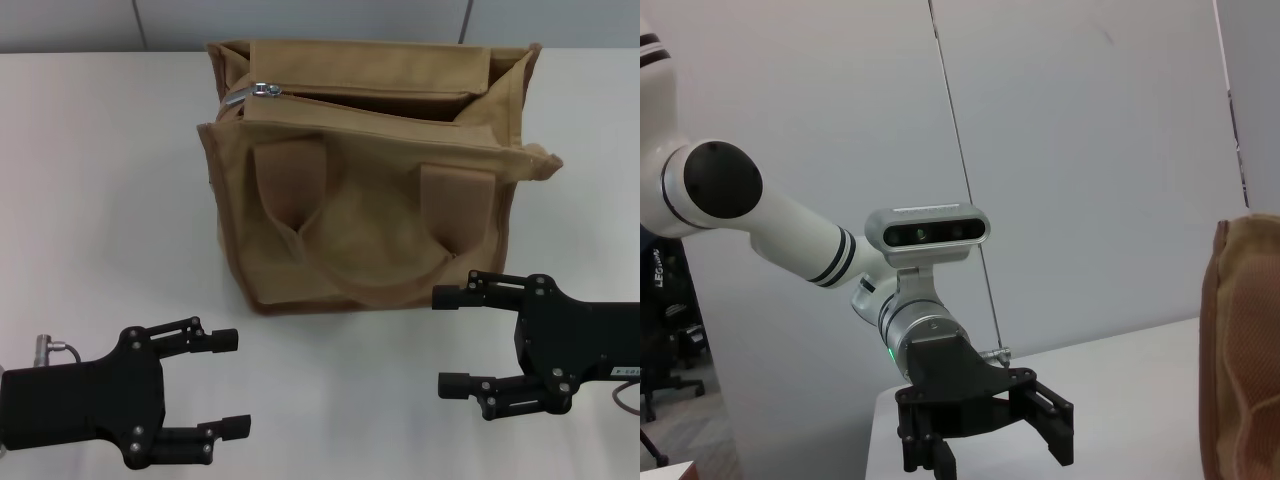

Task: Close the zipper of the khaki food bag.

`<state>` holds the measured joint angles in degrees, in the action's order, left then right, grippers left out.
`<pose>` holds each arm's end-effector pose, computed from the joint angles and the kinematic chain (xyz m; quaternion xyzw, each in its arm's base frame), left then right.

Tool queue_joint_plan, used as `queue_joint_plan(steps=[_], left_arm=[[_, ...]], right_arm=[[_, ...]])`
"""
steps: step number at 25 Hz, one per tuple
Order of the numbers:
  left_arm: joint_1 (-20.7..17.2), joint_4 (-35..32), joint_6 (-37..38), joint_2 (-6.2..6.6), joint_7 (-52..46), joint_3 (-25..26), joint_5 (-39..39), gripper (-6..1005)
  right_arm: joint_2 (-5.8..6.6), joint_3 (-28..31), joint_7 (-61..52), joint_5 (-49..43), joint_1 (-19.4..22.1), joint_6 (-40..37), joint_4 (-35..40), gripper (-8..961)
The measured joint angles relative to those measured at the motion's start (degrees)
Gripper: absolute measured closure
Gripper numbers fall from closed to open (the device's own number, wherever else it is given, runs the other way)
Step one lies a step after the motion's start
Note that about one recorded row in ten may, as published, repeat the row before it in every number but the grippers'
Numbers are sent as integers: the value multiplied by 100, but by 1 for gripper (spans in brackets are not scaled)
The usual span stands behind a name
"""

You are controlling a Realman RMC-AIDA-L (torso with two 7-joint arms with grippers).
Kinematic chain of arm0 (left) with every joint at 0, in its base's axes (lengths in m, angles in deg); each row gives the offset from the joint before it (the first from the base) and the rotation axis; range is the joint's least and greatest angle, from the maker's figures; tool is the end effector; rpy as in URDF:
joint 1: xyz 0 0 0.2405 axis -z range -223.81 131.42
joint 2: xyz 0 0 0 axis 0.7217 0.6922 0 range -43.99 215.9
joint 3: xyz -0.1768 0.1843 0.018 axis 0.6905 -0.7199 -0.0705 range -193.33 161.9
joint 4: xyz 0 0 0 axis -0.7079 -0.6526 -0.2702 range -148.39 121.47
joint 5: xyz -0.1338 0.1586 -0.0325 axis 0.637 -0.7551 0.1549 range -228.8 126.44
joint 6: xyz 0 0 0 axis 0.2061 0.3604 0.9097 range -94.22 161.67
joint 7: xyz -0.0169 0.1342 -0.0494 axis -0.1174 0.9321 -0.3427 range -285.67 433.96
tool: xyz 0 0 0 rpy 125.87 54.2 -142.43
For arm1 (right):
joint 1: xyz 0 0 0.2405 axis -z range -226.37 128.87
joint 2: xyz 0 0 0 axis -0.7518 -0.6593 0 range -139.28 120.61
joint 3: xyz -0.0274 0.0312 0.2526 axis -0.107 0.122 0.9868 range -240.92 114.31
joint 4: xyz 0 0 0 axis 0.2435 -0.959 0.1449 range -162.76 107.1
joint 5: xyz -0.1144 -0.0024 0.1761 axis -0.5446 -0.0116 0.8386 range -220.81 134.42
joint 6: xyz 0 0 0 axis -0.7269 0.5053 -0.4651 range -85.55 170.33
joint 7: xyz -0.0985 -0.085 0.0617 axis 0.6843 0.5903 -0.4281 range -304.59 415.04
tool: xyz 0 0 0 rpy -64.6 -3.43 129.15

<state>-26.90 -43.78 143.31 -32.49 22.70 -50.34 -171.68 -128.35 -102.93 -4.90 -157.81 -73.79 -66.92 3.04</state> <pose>-0.2996 0.2202 -0.0068 -0.9454 -0.0905 -0.3086 0.0532 0.2637 0.2528 -0.0108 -0.9387 0.0952 0.3313 0.0106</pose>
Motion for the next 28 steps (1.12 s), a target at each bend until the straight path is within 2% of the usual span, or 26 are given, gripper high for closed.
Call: queue_joint_plan(steps=[12, 15, 20, 22, 24, 28], left_arm=[[59, 8, -100, -8, 30, 88, 57, 200], [27, 88, -185, -12, 117, 531, 375, 203], [-64, 722, -893, -13, 362, 1838, 1461, 208], [-30, 869, -1303, -9, 396, 2044, 1739, 210], [172, 1068, -1979, -12, 398, 2106, 2026, 212], [436, 1164, -2157, -17, 400, 1919, 1958, 216]], right_arm=[[-7, -144, 12, -44, -1, 52, -45, 114], [-14, -114, 16, -33, -1, 60, -127, 115], [-25, -95, 253, -22, -1, 96, -428, 115], [-29, -93, 361, -17, -3, 123, -527, 115], [-34, -88, 380, -11, -8, 135, -597, 115], [-34, -83, 386, -9, -9, 140, -637, 115]])
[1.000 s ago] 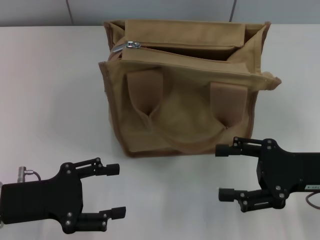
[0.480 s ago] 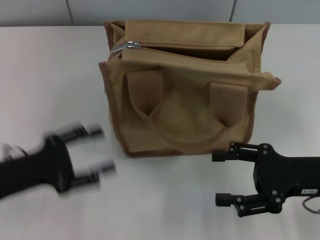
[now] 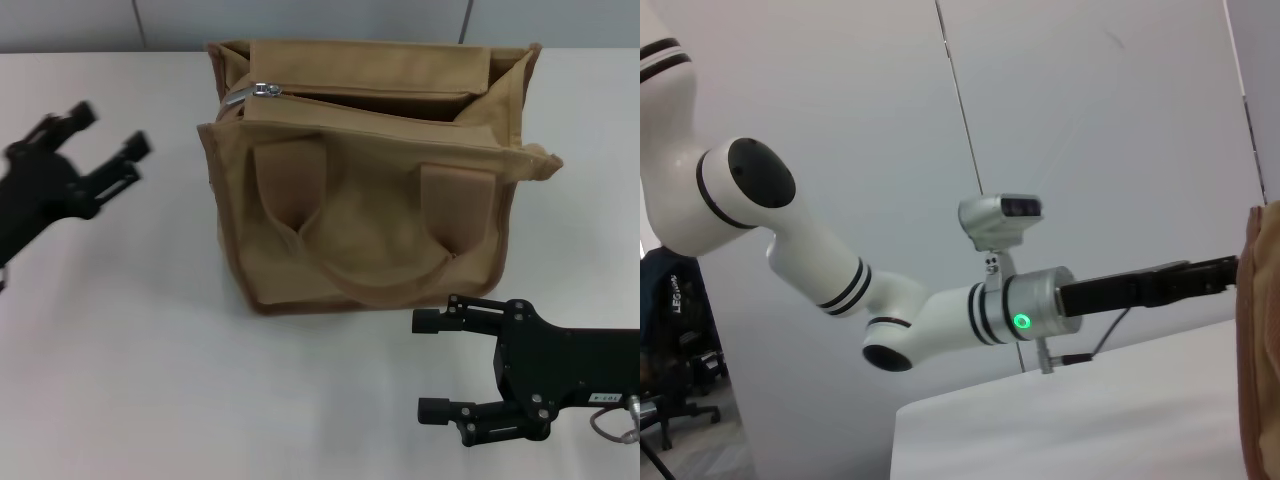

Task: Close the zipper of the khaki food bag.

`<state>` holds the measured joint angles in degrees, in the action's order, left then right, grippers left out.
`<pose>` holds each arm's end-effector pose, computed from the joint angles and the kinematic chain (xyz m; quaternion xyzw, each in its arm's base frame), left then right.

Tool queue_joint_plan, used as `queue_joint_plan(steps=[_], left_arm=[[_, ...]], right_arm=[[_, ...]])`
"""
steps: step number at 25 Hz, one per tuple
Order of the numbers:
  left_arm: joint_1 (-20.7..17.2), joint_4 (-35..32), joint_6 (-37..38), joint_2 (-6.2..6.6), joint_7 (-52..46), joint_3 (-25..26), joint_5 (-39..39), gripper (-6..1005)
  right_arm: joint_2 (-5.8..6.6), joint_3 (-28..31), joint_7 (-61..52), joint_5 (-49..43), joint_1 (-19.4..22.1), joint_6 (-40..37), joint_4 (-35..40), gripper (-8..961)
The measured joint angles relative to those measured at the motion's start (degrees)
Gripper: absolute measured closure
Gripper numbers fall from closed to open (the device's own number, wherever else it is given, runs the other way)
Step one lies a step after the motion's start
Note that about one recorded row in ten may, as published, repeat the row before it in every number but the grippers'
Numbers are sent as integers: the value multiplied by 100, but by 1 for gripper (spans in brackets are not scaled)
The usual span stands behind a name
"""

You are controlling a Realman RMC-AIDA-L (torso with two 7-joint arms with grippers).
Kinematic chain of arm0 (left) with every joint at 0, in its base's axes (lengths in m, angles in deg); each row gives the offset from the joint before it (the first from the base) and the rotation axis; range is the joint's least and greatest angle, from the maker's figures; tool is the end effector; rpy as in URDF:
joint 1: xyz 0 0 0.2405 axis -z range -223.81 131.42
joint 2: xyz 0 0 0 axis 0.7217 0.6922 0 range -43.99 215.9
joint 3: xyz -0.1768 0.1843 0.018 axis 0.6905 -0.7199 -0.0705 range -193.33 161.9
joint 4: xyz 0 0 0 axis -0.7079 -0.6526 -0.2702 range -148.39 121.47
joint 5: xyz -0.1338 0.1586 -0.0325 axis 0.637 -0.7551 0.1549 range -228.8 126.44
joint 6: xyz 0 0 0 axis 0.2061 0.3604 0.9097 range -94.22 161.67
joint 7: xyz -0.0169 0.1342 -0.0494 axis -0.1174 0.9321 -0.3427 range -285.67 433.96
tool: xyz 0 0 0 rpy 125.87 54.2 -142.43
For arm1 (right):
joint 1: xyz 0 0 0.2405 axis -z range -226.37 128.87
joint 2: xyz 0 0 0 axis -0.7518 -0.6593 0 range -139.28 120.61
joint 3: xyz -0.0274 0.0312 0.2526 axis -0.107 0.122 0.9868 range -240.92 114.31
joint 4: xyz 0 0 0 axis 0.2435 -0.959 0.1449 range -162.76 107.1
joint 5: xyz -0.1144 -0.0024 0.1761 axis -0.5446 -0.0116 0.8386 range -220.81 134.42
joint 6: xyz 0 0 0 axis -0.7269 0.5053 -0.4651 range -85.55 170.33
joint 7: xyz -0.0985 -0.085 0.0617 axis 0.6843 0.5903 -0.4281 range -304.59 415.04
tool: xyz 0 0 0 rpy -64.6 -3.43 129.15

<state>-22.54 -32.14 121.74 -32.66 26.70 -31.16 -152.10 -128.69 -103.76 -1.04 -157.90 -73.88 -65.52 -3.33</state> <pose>-0.3191 0.3010 0.0196 -0.8186 -0.1953 -0.3799 0.3839 0.2647 0.2408 -0.0299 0.9313 -0.1065 -0.3484 0.0016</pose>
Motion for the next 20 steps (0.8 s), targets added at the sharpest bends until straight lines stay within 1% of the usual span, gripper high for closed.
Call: queue_joint_plan(steps=[1, 2, 4, 6, 7, 9, 12, 15, 20], left_arm=[[160, 11, -12, -7, 1, -327, -31, 217], [160, 11, -12, -7, 1, -327, -31, 218], [305, 15, -57, -21, 2, -653, -32, 219], [497, 113, -165, -45, 52, -876, -1, 221], [497, 113, -165, -45, 52, -876, -1, 222], [615, 257, -194, -51, 179, -876, 33, 224], [700, 400, -113, -54, 319, -837, 288, 227], [699, 437, 32, -54, 355, -845, 665, 230], [670, 442, 135, -56, 329, -865, 867, 235]], right_arm=[[0, 2, 1, 0, 0, 1, -4, 115], [0, 2, 1, 0, 0, 1, -4, 115], [0, 2, 2, 1, -1, 1, -7, 114], [0, 2, 2, 1, -1, 0, -13, 114], [0, 2, 2, 1, -1, 0, -13, 114], [-1, 3, 3, 3, -1, 1, -17, 114], [-6, 2, 3, 10, -1, 6, -17, 114], [-7, 2, 3, 10, -1, 10, -20, 114], [-9, 9, 2, 159, 1, 107, -85, 114]])
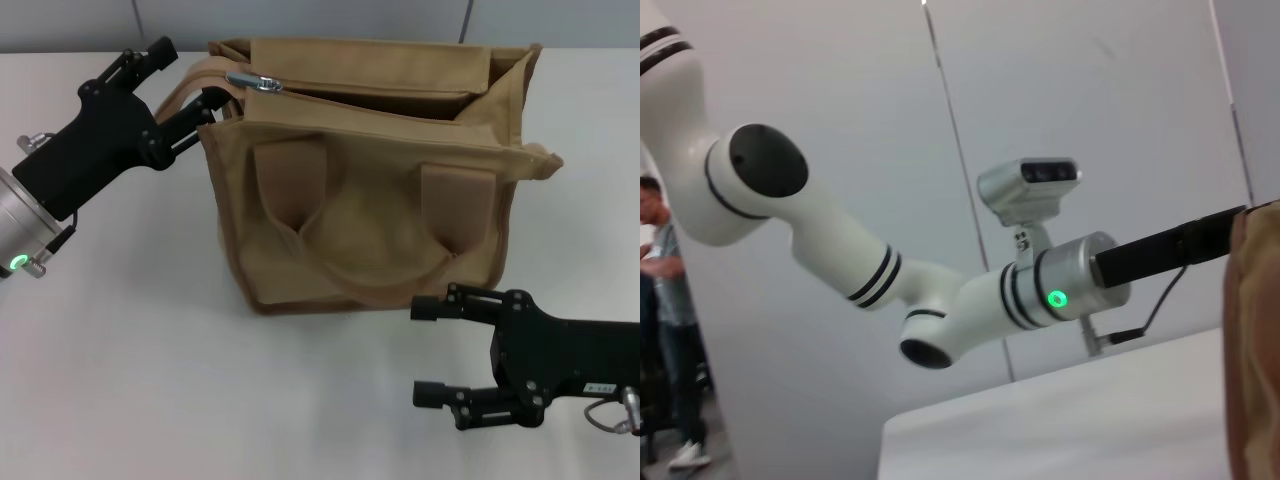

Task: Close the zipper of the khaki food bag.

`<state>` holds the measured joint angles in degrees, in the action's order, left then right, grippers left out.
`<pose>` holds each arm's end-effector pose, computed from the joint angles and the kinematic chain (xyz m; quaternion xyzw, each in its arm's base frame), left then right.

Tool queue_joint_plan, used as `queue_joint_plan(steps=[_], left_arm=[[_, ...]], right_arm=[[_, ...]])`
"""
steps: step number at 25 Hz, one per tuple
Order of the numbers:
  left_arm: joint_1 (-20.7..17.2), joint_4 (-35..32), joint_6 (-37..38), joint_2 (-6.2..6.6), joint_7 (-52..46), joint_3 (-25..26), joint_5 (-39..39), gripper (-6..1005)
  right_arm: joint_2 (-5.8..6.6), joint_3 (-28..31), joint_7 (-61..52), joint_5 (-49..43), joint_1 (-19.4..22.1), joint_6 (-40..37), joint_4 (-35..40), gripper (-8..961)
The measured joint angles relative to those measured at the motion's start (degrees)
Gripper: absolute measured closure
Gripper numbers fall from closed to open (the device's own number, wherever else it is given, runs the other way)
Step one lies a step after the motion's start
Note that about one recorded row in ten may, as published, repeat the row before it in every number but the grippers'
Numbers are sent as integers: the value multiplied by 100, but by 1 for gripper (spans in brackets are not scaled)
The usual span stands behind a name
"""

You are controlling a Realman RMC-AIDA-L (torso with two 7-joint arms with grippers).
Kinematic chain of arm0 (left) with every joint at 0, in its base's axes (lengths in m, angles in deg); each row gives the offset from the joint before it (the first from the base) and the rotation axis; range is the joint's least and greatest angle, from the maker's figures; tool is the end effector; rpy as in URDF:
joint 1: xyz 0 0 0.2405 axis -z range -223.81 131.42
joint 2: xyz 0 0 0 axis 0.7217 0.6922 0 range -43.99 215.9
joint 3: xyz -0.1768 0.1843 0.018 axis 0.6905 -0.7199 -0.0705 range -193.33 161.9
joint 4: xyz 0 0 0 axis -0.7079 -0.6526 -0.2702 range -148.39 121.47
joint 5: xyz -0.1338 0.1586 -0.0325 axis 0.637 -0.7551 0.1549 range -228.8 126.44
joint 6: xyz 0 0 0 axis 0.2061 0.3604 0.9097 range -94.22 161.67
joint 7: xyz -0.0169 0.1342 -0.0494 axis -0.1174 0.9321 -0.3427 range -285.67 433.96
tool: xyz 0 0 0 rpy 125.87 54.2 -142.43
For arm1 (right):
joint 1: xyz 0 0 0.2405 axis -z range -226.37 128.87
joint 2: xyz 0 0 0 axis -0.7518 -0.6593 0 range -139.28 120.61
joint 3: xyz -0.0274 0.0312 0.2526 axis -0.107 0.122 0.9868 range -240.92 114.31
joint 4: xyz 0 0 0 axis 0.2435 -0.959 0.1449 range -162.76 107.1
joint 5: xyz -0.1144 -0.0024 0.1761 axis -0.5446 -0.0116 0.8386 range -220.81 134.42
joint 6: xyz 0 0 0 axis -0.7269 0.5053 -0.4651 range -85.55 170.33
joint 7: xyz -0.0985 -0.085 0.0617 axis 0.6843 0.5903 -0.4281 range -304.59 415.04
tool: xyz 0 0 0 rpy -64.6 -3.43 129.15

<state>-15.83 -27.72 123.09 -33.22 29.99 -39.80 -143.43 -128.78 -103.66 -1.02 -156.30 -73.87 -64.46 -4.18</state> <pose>-0.2656 0.3299 0.0010 -0.8239 -0.1352 -0.4339 0.3386 0.2641 0.2434 -0.0313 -0.9273 0.1137 0.3566 0.0118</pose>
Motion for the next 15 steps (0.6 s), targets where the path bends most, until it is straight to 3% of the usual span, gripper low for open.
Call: queue_joint_plan(steps=[15], left_arm=[[-68, 223, -73, -3, 91, -144, 43, 249]], right_arm=[[0, 0, 9, 79, -11, 121, -123, 115]])
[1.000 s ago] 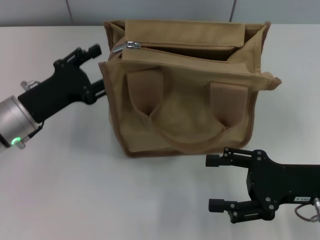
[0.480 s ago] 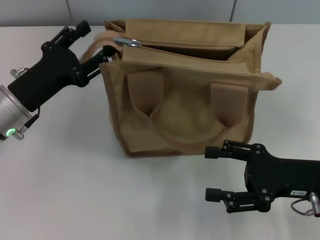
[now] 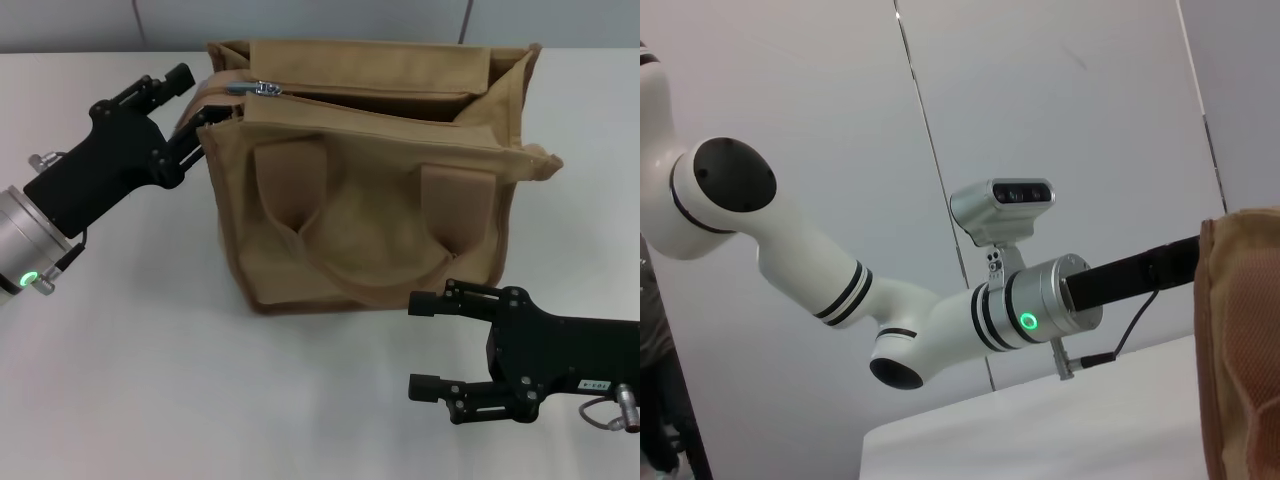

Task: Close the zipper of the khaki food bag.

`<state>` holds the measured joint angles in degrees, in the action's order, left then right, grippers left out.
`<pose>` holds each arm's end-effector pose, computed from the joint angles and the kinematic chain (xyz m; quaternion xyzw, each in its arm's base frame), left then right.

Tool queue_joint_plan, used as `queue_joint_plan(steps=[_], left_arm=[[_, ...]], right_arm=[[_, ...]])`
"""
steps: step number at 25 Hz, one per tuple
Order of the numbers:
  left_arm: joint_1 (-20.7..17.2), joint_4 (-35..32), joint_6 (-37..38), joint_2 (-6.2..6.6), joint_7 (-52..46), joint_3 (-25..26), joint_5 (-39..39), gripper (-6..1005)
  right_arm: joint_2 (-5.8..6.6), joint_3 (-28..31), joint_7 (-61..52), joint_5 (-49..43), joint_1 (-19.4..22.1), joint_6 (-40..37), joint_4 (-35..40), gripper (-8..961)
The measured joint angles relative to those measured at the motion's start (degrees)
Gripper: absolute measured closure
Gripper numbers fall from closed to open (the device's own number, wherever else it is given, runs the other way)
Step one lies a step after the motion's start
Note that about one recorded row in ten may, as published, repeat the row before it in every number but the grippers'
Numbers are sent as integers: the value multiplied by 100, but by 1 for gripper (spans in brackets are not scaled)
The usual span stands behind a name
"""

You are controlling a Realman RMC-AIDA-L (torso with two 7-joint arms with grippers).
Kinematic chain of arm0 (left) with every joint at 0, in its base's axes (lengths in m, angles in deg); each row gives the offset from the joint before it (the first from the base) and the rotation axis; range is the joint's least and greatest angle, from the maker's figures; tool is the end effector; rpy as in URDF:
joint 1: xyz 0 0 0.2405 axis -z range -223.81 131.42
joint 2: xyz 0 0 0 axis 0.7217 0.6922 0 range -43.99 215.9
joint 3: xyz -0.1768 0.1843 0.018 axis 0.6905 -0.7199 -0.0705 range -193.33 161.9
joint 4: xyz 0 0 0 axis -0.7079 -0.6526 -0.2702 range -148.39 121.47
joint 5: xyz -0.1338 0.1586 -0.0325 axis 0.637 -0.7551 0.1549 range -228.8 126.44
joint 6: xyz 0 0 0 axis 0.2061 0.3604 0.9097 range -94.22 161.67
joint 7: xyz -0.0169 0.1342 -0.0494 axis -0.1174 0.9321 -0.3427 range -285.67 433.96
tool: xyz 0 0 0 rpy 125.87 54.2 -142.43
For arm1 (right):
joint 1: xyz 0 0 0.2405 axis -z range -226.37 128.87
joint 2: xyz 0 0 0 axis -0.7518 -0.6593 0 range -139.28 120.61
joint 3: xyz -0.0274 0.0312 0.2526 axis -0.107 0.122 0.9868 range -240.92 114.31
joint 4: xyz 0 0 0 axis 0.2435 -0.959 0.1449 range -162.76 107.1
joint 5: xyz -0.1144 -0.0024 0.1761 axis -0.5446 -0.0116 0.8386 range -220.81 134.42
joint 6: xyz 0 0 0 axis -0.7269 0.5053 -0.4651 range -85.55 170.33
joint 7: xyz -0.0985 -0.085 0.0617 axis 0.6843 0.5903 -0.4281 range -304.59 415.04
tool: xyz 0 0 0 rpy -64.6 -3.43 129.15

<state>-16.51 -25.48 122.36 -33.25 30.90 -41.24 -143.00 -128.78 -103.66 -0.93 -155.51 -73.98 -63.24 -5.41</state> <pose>-0.2694 0.3229 -0.0094 -0.8264 -0.1504 -0.4298 0.3313 0.2646 0.2447 -0.0343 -0.9249 0.1228 0.3593 0.0194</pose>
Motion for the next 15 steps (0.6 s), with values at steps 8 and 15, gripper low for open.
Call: queue_joint_plan(steps=[8, 15], left_arm=[[-31, 294, 88, 2, 417, 62, 13, 670], [-59, 676, 328, 3, 477, 522, 36, 832]], right_arm=[[0, 2, 0, 0, 3, 0, -19, 115], [1, 2, 0, 315, 8, -13, -341, 115]])
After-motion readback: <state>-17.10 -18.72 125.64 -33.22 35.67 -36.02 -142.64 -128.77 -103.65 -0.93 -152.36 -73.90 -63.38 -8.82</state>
